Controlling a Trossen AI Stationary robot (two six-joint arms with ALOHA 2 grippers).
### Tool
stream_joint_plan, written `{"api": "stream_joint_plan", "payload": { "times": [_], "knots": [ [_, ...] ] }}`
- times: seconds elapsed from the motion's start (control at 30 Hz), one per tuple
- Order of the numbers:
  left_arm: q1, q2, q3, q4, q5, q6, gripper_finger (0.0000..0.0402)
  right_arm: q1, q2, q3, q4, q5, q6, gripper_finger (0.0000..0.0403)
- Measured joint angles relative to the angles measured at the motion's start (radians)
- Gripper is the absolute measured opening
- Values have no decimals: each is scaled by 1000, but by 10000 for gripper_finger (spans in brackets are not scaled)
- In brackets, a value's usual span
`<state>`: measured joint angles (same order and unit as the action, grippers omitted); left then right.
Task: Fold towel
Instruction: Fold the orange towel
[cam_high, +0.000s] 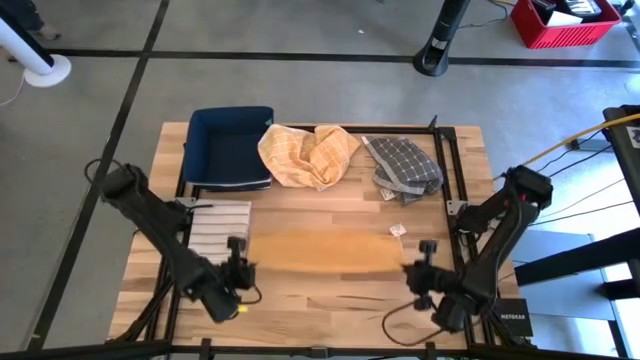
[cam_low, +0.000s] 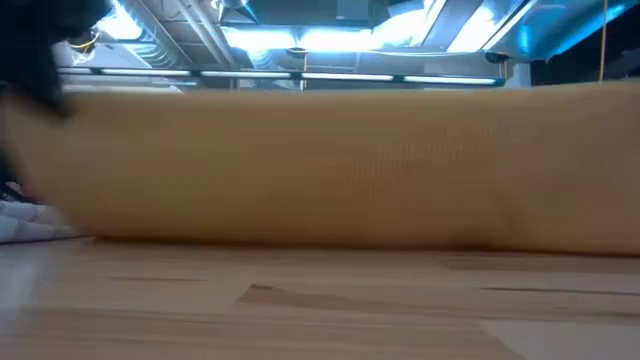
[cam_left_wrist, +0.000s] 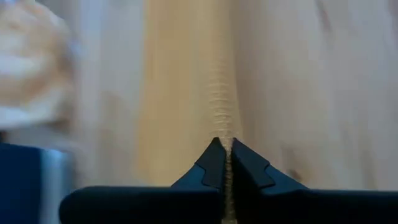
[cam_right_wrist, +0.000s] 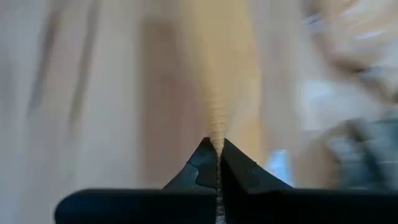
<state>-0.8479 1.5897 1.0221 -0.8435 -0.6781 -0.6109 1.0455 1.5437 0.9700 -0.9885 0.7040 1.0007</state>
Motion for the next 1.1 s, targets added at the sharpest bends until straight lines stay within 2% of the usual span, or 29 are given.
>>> {"api": "stream_joint_plan", "payload": {
  "times": [0.1, 0.23, 0.37, 0.5, 0.67, 0.73, 0.77, 0.83, 0.9, 1.0, 1.07, 1.1],
  "knots": [
    [-23, 81, -1, 41, 89, -67, 6, 27, 41, -66, 162, -130, 0, 7],
    [-30, 151, -1, 172, 172, -60, 5, 26, 86, -100, 294, -310, 5, 22],
    [-23, 163, -1, 263, 230, -25, 14, 27, 95, -89, 276, -362, 47, 37],
    [-3, 149, 20, 247, 324, -118, 50, 28, 88, -57, 268, -451, 73, 70],
    [22, 113, 59, 253, 622, -277, 102, 13, 67, 38, 205, -643, 125, 122],
    [40, 88, 70, 251, 710, -299, 116, -4, 56, 86, 132, -667, 144, 138],
    [44, 73, 74, 253, 714, -300, 120, -14, 54, 111, 103, -652, 146, 144],
    [55, 37, 75, 257, 663, -285, 125, -34, 53, 155, 52, -557, 118, 155],
    [66, 9, 76, 245, 535, -227, 127, -49, 52, 174, 20, -410, 68, 162],
    [94, -12, 76, 187, 280, -158, 127, -87, 52, 152, 3, -178, 32, 170],
    [129, -13, 67, 160, 180, -139, 127, -127, 52, 118, -24, -93, -5, 172],
    [152, -13, 58, 154, 177, -134, 127, -154, 51, 90, -30, -88, -14, 172]
  ]
}}
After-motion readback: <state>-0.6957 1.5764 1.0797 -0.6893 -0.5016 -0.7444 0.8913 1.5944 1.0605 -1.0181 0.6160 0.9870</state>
